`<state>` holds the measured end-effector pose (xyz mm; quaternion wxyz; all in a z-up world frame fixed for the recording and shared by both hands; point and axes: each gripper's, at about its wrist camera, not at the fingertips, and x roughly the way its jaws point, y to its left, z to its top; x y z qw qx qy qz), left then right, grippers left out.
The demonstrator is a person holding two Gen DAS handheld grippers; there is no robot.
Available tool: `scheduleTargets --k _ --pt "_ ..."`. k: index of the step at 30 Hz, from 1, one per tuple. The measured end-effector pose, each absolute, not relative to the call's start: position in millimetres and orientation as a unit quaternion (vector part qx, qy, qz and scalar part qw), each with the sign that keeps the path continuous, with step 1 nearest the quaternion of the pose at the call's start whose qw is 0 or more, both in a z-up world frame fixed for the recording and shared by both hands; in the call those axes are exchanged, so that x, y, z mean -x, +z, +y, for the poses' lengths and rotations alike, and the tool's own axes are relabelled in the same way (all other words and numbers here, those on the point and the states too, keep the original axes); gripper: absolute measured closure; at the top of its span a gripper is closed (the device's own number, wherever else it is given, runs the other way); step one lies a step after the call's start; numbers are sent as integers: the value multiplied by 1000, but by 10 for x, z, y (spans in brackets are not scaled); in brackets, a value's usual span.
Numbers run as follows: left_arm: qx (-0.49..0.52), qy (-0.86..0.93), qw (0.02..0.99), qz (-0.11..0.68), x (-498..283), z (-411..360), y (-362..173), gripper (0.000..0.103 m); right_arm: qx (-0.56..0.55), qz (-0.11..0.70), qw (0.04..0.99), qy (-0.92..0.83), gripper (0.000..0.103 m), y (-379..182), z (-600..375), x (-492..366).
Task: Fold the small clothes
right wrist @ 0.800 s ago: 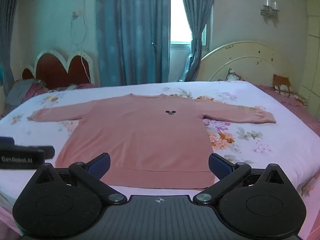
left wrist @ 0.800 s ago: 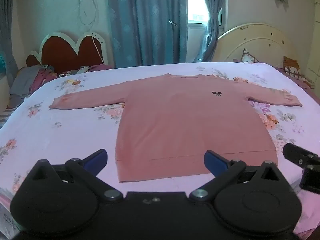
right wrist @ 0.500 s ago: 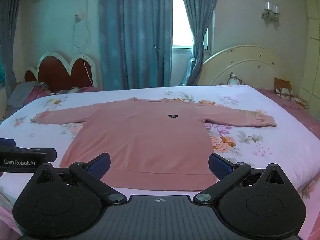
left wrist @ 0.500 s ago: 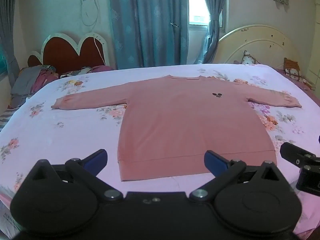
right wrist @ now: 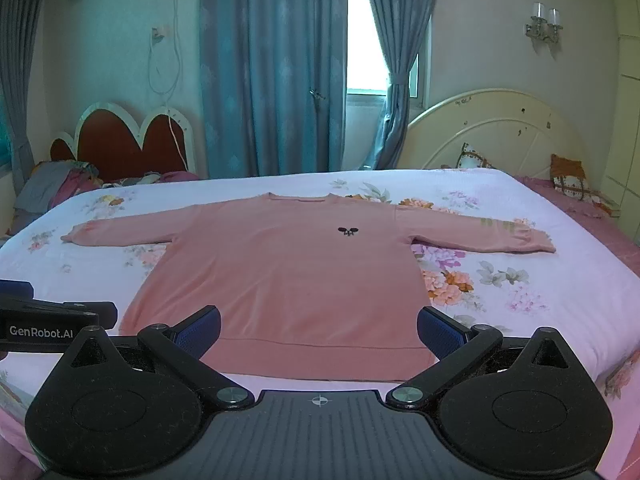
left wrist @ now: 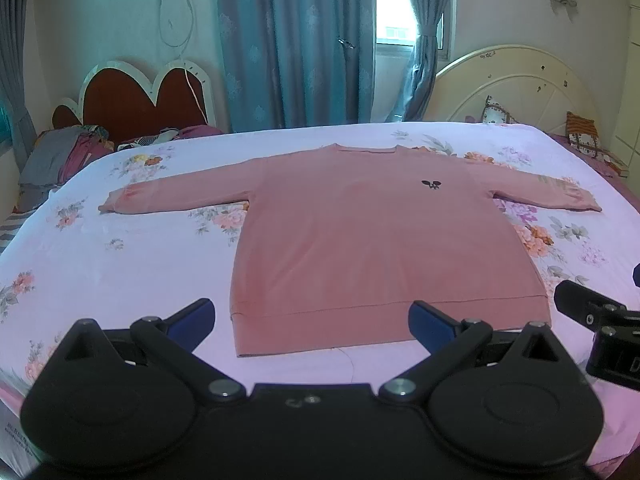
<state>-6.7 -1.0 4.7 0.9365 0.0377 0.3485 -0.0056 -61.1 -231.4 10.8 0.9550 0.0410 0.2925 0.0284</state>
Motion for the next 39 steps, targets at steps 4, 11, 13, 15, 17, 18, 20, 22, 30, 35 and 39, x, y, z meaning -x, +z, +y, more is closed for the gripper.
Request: scheduleTargets --k 4,11,13,15,17,18,20,22,30,35,39 --pt "-37 -5 936 349 53 -19 37 0 -41 294 955 29 0 93 -2318 589" --pt "-39 -6 936 350 31 -42 26 0 -41 295 954 27 0 55 -2338 568" --pt "-40 -6 936 349 31 -44 26 0 -42 296 954 27 0 42 -2347 556" --pt "-39 -6 936 349 28 -42 25 0 -41 296 954 26 0 41 -2349 541" --pt "-39 -6 937 348 24 -48 24 0 -41 296 954 26 0 35 -2359 526" --pt "-40 -6 937 348 23 -52 22 0 -41 296 954 25 0 33 -2362 519" --pt "-39 -6 937 348 30 -55 21 0 -41 296 954 25 0 36 -2360 521" --pt "-39 -5 937 348 29 -55 21 0 -41 296 954 26 0 35 -2359 522" --pt "-37 -3 937 348 -28 -44 29 0 -41 296 954 26 0 38 -2362 519" --pt "-37 -1 937 347 -43 -28 33 0 -40 296 954 26 0 31 -2367 499" --pt "-36 -1 937 347 -51 -14 23 0 -39 295 954 27 0 30 -2368 476"
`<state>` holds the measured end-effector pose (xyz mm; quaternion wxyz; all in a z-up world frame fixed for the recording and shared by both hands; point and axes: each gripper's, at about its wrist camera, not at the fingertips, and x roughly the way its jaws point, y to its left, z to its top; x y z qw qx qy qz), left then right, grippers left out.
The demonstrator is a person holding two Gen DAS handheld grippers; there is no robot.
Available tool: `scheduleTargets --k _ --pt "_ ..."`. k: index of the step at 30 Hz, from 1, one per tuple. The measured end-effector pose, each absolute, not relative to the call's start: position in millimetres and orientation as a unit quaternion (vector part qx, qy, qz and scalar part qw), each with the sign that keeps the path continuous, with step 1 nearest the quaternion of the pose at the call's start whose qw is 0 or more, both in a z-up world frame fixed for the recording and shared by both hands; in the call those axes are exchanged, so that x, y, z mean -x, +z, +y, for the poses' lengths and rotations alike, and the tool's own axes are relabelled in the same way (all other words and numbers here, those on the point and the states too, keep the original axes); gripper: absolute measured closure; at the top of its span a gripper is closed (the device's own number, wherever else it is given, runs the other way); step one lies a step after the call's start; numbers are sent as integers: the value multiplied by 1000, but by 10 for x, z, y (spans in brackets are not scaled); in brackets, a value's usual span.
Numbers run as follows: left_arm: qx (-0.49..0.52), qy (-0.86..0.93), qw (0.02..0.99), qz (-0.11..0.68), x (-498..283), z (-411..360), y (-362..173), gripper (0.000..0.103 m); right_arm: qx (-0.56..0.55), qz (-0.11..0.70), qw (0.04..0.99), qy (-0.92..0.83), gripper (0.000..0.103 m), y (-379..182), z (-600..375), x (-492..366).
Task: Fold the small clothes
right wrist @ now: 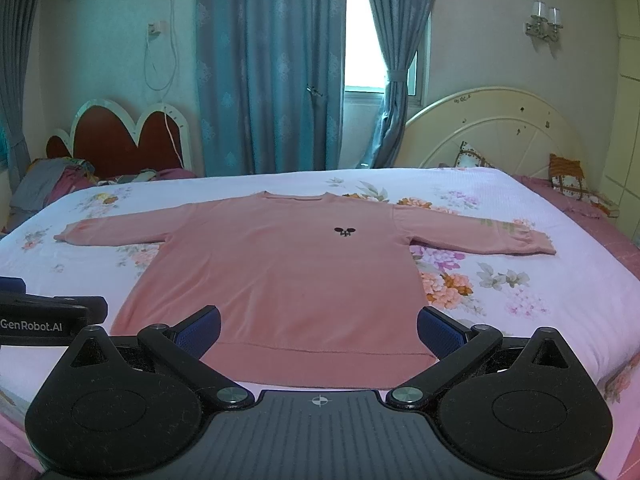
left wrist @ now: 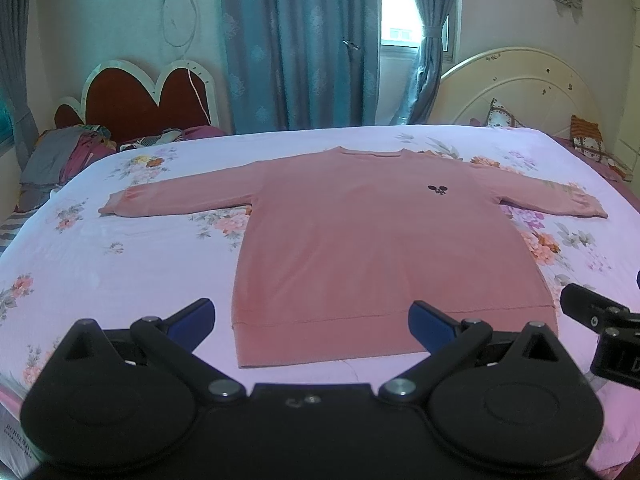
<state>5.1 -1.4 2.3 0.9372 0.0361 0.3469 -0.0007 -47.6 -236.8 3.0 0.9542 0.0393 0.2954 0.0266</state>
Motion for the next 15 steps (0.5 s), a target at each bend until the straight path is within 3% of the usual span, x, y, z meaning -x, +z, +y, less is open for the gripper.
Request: scheduleTargets --k 15 --pt "-36 3 936 351 -196 -17 -11 0 -38 297 954 22 0 8 -2419 217"
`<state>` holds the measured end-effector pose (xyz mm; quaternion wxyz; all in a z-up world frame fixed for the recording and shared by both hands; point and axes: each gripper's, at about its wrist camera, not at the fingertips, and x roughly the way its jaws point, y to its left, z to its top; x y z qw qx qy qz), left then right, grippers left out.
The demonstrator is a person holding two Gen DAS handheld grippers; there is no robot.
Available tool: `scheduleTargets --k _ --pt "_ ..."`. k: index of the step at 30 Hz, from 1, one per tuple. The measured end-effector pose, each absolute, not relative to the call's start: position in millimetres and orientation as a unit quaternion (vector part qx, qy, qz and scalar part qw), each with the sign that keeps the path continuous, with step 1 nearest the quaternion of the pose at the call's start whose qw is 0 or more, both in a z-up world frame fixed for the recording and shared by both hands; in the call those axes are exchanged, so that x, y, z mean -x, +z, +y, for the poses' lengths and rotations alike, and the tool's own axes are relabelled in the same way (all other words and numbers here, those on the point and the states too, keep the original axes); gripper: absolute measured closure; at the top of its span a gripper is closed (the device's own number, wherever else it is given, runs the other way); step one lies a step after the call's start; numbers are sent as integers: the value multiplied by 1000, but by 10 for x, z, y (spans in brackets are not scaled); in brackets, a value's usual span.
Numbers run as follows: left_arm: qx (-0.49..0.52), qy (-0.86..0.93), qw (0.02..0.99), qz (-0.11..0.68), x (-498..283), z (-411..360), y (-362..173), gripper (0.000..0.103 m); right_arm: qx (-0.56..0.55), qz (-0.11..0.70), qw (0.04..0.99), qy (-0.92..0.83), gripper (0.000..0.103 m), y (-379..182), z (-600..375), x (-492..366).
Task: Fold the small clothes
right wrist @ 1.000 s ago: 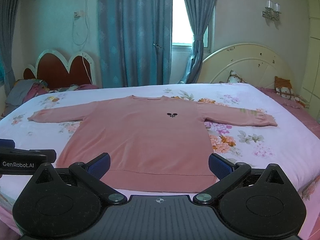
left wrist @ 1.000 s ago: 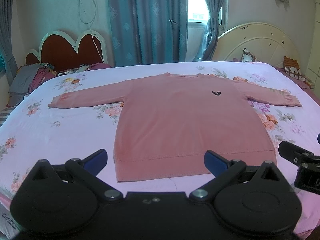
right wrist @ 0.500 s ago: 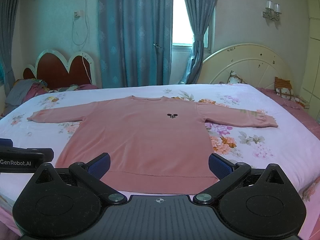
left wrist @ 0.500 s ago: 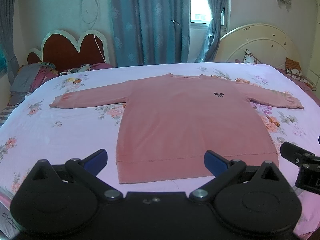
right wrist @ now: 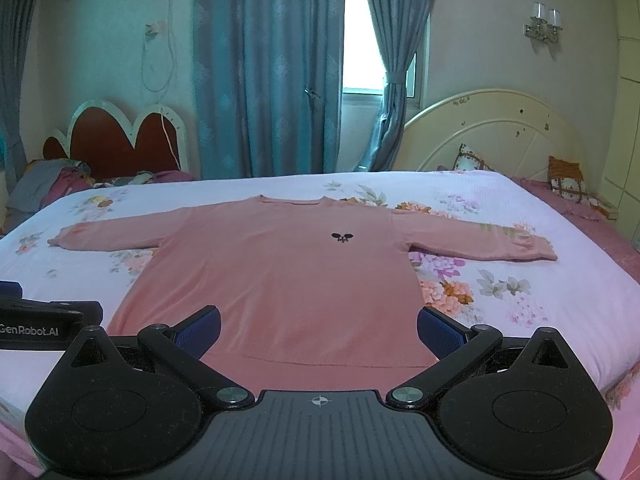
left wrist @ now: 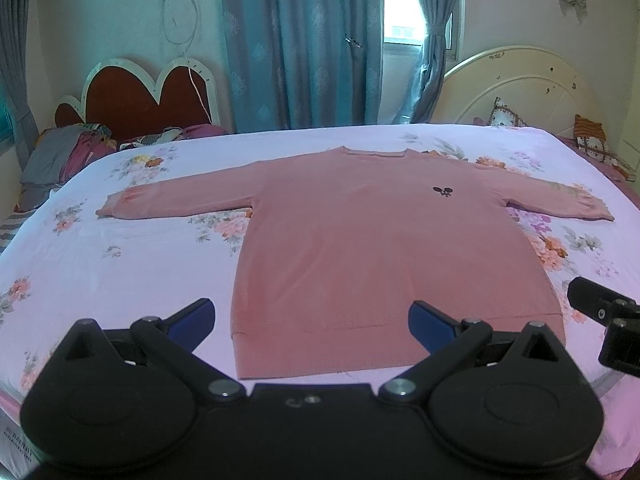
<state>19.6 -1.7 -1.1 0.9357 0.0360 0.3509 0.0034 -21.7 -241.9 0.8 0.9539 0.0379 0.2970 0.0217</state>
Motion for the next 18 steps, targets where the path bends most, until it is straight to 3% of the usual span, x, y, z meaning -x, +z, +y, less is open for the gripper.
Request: scheduleTargets --k 18 --pt "-32 19 930 366 -879 -104 -122 0 -36 311 950 -2 0 -208 -2703 -423"
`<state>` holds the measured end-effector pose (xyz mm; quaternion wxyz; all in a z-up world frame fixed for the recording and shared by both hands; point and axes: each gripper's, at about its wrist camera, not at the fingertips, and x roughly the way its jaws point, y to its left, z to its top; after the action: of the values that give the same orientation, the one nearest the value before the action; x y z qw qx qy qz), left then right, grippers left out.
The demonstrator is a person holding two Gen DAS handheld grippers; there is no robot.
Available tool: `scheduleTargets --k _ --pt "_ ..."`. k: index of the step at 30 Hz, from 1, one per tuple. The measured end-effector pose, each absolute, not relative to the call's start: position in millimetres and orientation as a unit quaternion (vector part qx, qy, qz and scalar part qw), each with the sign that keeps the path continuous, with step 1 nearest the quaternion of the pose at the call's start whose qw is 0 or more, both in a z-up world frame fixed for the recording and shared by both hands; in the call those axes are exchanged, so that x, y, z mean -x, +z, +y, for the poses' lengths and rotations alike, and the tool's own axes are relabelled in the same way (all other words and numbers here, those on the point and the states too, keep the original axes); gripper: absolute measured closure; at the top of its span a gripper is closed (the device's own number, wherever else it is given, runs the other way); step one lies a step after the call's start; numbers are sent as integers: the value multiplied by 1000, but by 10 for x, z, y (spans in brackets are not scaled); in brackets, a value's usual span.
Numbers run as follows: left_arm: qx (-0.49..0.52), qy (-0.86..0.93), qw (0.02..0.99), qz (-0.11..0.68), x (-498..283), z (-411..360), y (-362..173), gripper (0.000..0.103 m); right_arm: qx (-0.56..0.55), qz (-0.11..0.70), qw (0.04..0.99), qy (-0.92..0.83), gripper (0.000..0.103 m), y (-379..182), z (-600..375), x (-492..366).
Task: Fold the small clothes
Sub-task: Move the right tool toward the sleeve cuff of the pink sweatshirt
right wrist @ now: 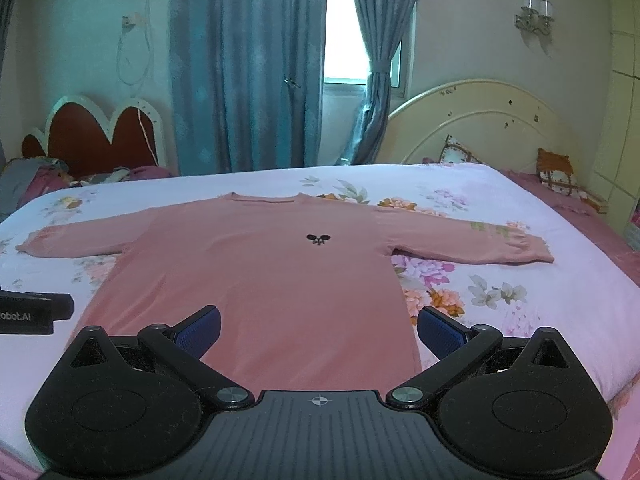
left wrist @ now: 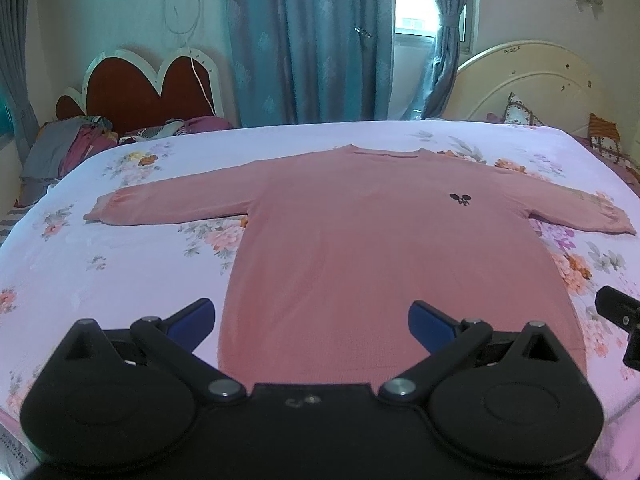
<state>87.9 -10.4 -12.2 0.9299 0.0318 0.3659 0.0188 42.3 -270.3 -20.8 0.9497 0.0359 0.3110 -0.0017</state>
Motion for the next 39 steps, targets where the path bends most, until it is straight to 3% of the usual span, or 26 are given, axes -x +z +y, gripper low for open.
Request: scheduleTargets --k 20,39 --pt "1 43 927 373 -2102 -312 -471 0 -54 330 942 -32 0 -702 -3711 -1770" --pt "-41 28 921 386 -3134 -992 -1061 0 -111 347 925 -106 0 -1398 -5215 -2841"
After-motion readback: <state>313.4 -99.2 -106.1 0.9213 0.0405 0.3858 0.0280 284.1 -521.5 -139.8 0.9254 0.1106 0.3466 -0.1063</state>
